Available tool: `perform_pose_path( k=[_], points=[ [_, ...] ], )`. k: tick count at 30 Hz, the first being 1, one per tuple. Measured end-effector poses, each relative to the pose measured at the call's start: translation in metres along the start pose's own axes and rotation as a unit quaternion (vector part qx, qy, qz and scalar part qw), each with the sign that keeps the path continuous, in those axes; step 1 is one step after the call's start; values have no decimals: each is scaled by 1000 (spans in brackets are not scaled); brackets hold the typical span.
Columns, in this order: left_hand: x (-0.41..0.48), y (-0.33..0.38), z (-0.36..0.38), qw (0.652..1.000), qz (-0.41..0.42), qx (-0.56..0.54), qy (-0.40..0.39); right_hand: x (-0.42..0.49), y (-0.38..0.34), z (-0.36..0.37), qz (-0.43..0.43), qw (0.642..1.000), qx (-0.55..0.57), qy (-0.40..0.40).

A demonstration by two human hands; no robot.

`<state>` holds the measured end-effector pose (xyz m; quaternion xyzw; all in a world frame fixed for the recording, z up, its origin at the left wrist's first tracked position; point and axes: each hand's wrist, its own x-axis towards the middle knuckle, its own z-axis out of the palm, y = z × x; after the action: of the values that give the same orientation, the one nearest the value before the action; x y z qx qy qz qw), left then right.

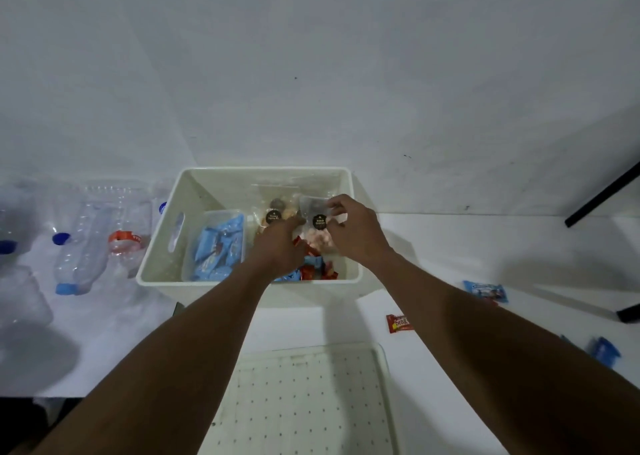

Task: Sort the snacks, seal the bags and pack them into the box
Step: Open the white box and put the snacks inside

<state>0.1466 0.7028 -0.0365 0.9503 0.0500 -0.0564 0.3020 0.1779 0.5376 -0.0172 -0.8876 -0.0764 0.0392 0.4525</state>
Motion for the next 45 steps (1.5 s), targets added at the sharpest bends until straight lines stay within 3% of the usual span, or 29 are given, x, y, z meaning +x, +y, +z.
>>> perform_pose_path(
  k=[4, 7, 11, 14, 18, 21, 25, 31, 37, 41, 45],
  points=[
    [-22, 31, 17, 992, 68, 13, 103, -22, 13, -31, 9, 999, 27, 44],
    [-45, 65, 46, 969, 169, 52, 174, -44, 46, -59, 11, 994, 11, 104],
    [-75, 91, 120, 956, 254, 93, 112, -90, 124, -93, 55, 985, -54, 156],
    [-97, 89, 189, 968, 221, 118, 29, -138, 201, -117, 116, 965, -141, 189],
    [-111, 84, 270, 983, 89, 150, -52, -205, 296, -149, 206, 911, -284, 215],
    [-101, 99, 305, 984, 28, 159, -74, -236, 348, -175, 285, 889, -292, 209],
    [-80, 127, 332, 989, -21, 137, -59, -235, 393, -211, 333, 899, -234, 163],
    [-43, 173, 355, 989, -5, 120, -84, -182, 415, -228, 232, 934, -258, 85],
    [-30, 190, 367, 984, 88, 131, -88, -140, 414, -209, 59, 945, -323, 6],
    [-36, 189, 363, 977, 138, 130, -92, -106, 408, -201, -55, 936, -348, -25],
    [-36, 189, 364, 975, 129, 149, -103, -70, 403, -201, -123, 901, -403, -99]
  ],
)
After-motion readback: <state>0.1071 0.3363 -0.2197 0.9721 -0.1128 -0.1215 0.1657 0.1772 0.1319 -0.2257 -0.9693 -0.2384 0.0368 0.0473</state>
